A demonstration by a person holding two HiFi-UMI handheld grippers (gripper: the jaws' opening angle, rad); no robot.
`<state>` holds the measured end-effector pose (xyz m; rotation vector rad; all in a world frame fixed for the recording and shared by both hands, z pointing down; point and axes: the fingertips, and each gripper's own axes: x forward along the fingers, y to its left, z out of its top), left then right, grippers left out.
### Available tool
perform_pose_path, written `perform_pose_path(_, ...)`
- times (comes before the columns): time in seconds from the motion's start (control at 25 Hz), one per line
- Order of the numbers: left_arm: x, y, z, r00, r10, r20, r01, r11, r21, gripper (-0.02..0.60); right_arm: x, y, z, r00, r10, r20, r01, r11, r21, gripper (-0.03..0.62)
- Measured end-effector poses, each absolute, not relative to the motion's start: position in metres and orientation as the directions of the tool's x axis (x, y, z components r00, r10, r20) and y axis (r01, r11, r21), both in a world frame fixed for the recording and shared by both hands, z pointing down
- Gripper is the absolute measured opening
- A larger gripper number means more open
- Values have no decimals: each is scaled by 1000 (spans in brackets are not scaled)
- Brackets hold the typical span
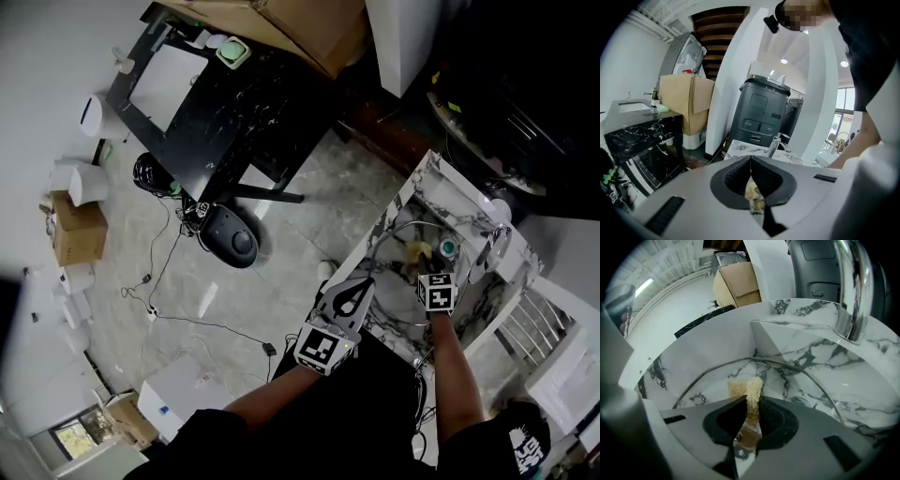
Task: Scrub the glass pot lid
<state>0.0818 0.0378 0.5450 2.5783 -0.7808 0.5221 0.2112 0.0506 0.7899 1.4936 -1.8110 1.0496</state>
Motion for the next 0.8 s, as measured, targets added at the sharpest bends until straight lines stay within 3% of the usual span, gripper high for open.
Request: perform_pose_path(0.8,93,56,540,800,-410,437,-548,-796,256,17,278,86,790,-70,-528,846,-985,-98,-143,63)
